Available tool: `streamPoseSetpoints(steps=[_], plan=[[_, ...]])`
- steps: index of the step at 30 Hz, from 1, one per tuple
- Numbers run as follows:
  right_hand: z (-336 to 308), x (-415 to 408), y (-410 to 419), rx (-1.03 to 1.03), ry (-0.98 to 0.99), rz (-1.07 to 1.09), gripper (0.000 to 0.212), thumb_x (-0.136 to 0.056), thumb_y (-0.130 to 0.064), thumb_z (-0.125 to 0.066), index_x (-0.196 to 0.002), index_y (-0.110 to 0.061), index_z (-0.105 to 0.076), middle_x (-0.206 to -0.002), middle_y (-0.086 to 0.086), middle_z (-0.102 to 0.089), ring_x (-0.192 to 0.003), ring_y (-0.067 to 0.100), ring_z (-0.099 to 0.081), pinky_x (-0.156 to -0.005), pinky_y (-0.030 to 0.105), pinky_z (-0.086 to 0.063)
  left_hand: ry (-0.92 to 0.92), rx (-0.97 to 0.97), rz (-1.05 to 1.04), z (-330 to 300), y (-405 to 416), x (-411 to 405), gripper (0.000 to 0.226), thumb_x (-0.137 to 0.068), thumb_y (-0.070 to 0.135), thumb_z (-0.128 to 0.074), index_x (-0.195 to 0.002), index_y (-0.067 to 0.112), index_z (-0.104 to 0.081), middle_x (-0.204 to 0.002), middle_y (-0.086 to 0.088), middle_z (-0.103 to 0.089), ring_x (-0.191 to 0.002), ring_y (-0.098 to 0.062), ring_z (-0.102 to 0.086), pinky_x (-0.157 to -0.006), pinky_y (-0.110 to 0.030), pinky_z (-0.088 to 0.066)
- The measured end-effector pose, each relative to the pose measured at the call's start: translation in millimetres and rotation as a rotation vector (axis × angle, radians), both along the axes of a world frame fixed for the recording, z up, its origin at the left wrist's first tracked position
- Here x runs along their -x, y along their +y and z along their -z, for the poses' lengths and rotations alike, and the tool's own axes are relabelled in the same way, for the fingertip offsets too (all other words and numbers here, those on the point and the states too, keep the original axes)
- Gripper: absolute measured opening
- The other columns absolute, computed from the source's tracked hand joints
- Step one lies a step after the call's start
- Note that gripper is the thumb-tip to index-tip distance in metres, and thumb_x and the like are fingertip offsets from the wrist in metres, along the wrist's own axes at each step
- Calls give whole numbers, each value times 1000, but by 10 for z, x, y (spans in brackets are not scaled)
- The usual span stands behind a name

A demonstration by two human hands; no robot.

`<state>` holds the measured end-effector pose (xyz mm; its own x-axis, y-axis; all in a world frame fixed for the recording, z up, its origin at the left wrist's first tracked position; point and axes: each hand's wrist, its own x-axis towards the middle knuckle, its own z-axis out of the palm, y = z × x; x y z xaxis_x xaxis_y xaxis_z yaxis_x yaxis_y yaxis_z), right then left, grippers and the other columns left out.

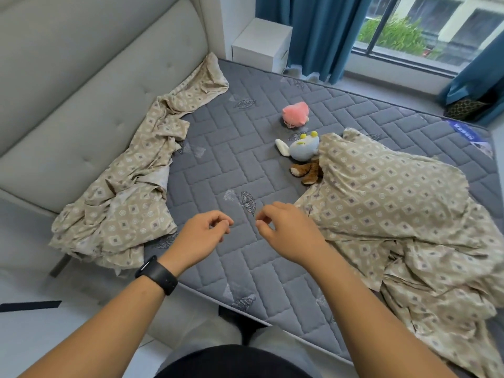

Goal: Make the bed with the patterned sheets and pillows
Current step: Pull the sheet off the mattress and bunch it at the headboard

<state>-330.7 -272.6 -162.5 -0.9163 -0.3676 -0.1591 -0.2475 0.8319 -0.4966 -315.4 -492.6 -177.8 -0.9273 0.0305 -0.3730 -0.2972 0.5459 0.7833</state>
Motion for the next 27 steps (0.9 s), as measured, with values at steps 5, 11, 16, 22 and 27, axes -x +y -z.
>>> streamPoseSetpoints(steps=[5,11,16,22,27], plan=[[90,91,-202,19,-7,-12,19,-100,-34,-52,-104,-23,-67,-103,-3,-64,-97,22,-57,-80,43,-52,9,-5,-102,27,-167,62,19,-99,18,-56,-90,24,-73,-82,7,-74,-74,-20,-72,-80,-38,-56],[137,200,-844,-13,-25,-156,23,-101,-35,-51,-107,-20,-67,-109,-1,-65,-103,22,-56,-83,42,-51,-32,-26,-295,200,-912,51,22,-101,14,-53,-92,20,-72,-90,-2,-74,-71,-20,-69,-70,-27,-54],[223,421,-1709,-41,-35,-250,24,-102,-35,-50,-110,-20,-67,-109,0,-63,-103,23,-56,-82,40,-51,-91,-61,-375,460,-1686,21,23,-100,12,-52,-92,19,-73,-90,-2,-75,-73,-19,-69,-63,-20,-56],[389,812,-2860,-99,-48,-323,25,-102,-34,-51,-113,-21,-68,-110,0,-62,-105,23,-55,-81,39,-49,-145,-35,-413,902,-2863,328,17,-97,19,-57,-92,22,-73,-96,-9,-73,-81,-21,-67,-86,-43,-56],[580,1191,-3876,-136,-64,-407,35,-103,-36,-50,-134,-24,-61,-130,-3,-56,-115,23,-49,-91,38,-48,-264,-28,-444,1381,-3942,661,18,-99,24,-53,-108,21,-69,-98,4,-66,-96,-22,-64,-83,-33,-51]])
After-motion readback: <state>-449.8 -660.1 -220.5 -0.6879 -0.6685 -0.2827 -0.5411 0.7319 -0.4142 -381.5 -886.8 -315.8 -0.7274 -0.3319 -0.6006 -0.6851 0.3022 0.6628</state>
